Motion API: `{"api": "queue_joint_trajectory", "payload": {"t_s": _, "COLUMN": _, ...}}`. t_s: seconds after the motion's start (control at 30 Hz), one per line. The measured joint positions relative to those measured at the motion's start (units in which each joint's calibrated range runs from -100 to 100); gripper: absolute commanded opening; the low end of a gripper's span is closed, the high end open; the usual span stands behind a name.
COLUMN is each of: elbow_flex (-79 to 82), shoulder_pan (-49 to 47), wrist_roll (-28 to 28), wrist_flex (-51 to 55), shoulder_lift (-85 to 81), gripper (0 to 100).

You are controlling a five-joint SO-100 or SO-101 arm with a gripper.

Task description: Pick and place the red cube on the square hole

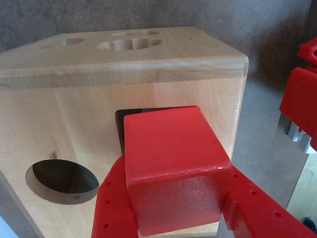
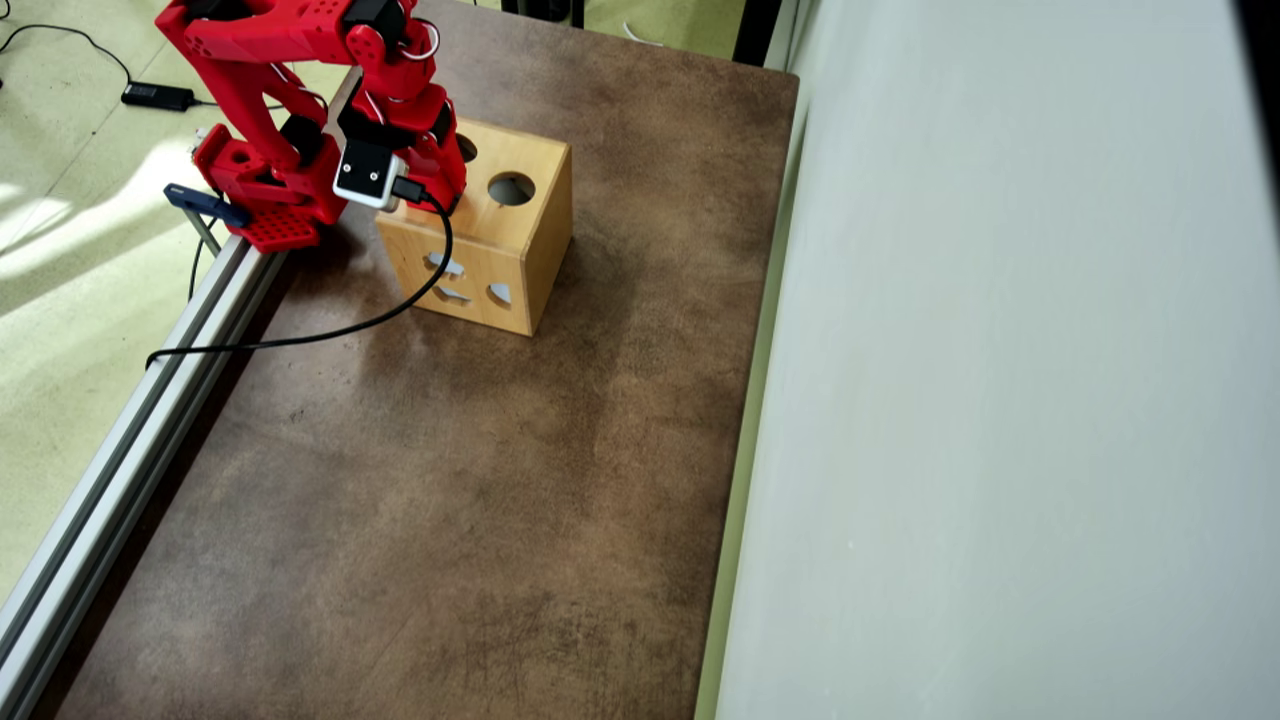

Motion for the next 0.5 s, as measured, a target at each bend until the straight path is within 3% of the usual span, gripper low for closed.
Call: {"api": "queue_joint_trajectory", "payload": {"t_s": 0.5, "elbow_flex": 0.0, "shoulder_pan": 0.1, "wrist_roll": 0.0, "wrist_flex": 0.0, "shoulder_lift": 0.0, "gripper": 26}}
